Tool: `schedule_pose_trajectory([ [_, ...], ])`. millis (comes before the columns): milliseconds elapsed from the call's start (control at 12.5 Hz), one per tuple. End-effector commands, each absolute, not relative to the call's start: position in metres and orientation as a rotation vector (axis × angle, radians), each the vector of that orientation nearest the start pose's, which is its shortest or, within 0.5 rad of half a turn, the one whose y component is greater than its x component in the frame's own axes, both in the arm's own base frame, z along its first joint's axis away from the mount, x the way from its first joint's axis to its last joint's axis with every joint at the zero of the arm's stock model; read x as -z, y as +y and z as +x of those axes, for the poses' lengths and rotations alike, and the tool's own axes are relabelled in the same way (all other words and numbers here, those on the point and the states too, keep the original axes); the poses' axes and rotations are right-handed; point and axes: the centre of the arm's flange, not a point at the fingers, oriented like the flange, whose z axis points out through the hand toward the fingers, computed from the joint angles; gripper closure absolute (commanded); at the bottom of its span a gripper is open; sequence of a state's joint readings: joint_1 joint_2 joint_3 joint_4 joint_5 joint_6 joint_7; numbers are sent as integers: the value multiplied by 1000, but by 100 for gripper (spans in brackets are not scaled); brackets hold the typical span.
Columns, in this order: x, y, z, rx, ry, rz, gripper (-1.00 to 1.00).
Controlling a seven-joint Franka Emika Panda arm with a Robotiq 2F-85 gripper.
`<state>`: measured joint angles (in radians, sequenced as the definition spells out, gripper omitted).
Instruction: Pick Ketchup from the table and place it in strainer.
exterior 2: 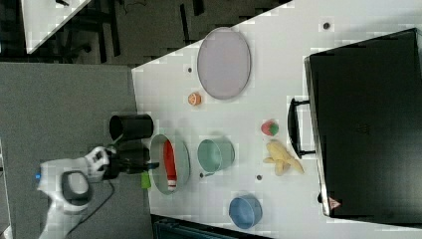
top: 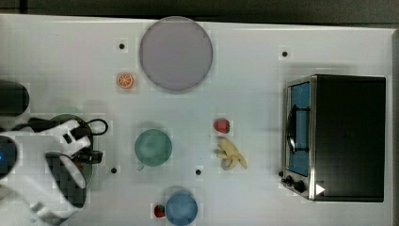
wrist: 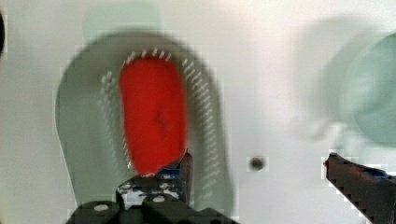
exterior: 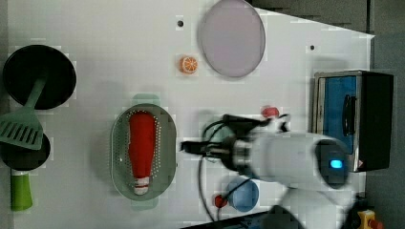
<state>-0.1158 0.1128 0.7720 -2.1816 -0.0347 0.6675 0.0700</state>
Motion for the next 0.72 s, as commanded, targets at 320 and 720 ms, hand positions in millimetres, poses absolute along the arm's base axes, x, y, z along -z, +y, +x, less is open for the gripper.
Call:
schedule_pose_trajectory([
  [320, -494, 190, 506, -19, 865, -2986, -100],
  [720, -549, 46, 520, -4, 1040, -2921, -100],
])
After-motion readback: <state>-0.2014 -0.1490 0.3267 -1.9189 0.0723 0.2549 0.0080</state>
